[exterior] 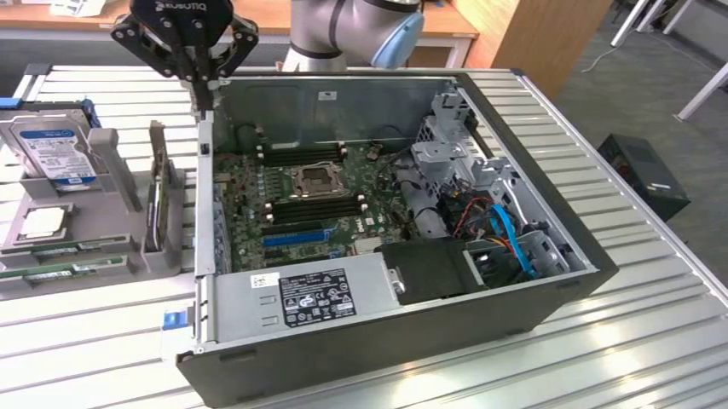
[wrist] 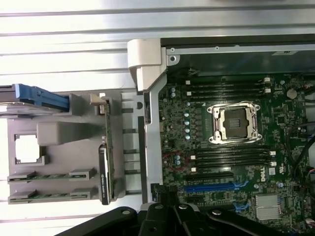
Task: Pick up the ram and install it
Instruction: 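Reach for the ram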
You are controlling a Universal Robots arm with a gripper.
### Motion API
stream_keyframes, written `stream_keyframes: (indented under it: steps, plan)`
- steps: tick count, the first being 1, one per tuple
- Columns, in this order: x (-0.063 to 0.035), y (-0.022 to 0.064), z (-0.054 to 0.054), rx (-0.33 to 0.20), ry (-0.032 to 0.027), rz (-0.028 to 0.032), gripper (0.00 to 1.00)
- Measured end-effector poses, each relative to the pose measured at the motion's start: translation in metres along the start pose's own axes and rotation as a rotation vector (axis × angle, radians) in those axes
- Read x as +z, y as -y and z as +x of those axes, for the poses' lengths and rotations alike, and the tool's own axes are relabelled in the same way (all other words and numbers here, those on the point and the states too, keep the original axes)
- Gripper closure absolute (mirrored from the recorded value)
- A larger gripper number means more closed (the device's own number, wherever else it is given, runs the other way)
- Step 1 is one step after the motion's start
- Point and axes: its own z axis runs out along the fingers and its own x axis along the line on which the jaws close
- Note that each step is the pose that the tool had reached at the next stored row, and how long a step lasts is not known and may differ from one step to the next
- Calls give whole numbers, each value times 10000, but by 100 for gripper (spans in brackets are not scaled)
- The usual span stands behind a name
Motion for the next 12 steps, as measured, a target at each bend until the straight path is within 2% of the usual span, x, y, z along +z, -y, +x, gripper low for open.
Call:
stream_keyframes:
  steps: [12]
  plan:
    - [-3,21,280,0,1,-1,89]
